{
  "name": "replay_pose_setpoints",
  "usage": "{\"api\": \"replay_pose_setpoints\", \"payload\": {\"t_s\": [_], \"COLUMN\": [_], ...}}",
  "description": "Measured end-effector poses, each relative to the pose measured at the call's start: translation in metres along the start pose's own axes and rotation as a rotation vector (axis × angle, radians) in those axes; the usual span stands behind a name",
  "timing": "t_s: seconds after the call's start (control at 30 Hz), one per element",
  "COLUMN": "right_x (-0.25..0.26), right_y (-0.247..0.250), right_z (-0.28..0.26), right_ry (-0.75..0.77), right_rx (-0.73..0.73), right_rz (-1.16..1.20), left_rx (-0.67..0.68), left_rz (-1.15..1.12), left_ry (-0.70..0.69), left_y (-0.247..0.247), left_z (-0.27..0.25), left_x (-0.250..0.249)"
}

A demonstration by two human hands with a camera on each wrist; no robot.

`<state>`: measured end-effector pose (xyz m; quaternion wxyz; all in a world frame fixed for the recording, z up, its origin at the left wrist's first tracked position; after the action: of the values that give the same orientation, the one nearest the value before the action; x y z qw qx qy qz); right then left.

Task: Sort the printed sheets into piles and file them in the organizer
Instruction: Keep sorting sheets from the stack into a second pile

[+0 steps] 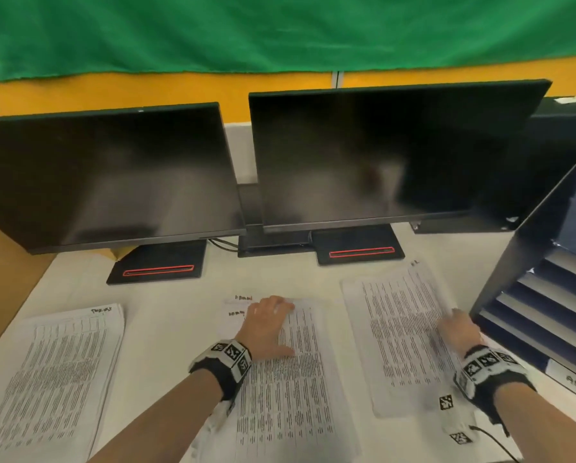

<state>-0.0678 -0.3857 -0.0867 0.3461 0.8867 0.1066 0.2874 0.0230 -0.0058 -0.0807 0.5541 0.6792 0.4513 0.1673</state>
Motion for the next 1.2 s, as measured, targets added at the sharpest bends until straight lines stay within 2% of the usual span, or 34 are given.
{"api": "replay_pose_setpoints", "payload": {"t_s": [0.1,0.2,0.27,0.33,0.43,0.5,0.67,0.77,0.87,0.93,1.0,1.1,1.2], "right_x": [-0.010,0.016,0.036,0.045,0.043,0.040,0.029,0.042,0.084,0.109,0.120,0.125,0.126], "right_y": [0.004,-0.003,-0.037,-0.082,-0.124,-0.125,-0.101,-0.102,-0.117,-0.137,-0.154,-0.163,-0.163], "right_z": [-0.014,-0.043,-0.060,-0.072,-0.076,-0.073,-0.061,-0.066,-0.090,-0.103,-0.101,-0.083,-0.071], "right_ry": [-0.039,0.137,0.297,0.409,0.408,0.390,0.392,0.345,0.503,0.609,0.560,0.395,0.374], "right_rx": [-0.147,-0.345,-0.291,-0.143,0.048,0.055,-0.005,-0.007,-0.079,-0.015,0.107,0.236,0.286], "right_rz": [-0.130,-0.354,-0.504,-0.574,-0.652,-0.677,-0.573,-0.540,-0.515,-0.457,-0.376,-0.246,-0.170], "left_rx": [0.075,0.105,0.130,0.157,0.174,0.187,0.235,0.217,0.136,0.088,0.040,-0.065,-0.122], "left_rz": [0.071,0.087,0.084,0.069,0.030,0.016,0.007,0.024,0.067,0.119,0.147,0.122,0.075], "left_ry": [0.039,0.064,0.073,0.083,0.098,0.103,0.095,0.093,0.086,0.079,0.080,0.092,0.077], "left_y": [-0.010,-0.013,-0.015,-0.018,-0.020,-0.022,-0.021,-0.019,-0.014,-0.011,-0.006,0.002,0.013], "left_z": [0.002,0.006,0.007,0.008,0.007,0.006,0.010,0.013,0.012,0.012,0.012,0.013,0.015], "left_x": [0.005,0.009,0.011,0.013,0.016,0.017,0.013,0.008,0.005,0.003,-0.001,-0.008,-0.008]}}
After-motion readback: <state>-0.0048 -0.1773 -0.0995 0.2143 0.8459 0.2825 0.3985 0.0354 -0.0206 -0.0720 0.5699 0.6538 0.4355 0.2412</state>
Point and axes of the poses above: each hand's wrist, its own z-axis towards the middle knuckle, its own y-axis out of the back of the hand, x = y × z, the point moved 6 cm from there along z, towards the middle knuckle, and after that the axes turned 9 degrees about x, right-handed, at the moved point
